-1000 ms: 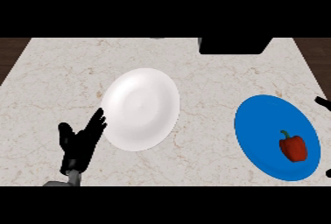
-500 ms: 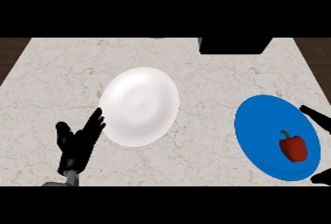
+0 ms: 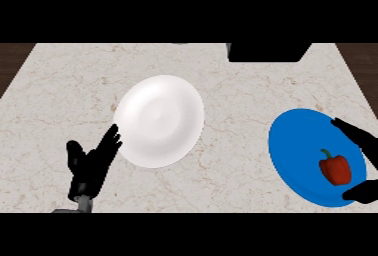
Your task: Pick the bell pepper from the plate and place it in the plate
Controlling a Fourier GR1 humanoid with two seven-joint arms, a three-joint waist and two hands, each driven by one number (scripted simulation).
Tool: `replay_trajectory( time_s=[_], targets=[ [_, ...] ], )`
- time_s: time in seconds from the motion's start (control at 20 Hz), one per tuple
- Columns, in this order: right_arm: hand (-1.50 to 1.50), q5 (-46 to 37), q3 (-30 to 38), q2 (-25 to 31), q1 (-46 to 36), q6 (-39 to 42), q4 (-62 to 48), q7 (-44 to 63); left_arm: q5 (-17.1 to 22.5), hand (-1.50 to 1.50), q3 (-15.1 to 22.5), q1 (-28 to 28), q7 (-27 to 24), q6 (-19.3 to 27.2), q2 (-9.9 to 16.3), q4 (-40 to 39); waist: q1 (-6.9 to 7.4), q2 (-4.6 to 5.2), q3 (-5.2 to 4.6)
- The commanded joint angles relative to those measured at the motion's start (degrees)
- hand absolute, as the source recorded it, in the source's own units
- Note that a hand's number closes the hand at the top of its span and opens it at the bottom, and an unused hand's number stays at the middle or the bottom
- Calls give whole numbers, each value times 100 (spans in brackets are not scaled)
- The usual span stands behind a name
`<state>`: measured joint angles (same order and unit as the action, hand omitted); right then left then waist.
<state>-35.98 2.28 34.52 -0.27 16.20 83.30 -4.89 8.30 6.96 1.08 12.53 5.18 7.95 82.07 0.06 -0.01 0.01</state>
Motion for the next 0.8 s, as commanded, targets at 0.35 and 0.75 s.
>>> replay_trajectory(
  time_s=[0.35,0.75],
  targets=[
    [-150,-842,-22,-376,-140,9,-698,-404,-157,0,-122,-55,108,-146,-206,6,-7,0,-1],
    [150,-1589,-161,-471,-272,-771,-1319,-1100,-179,0,-176,322,426,-208,-124,623,10,-3,0]
  ],
)
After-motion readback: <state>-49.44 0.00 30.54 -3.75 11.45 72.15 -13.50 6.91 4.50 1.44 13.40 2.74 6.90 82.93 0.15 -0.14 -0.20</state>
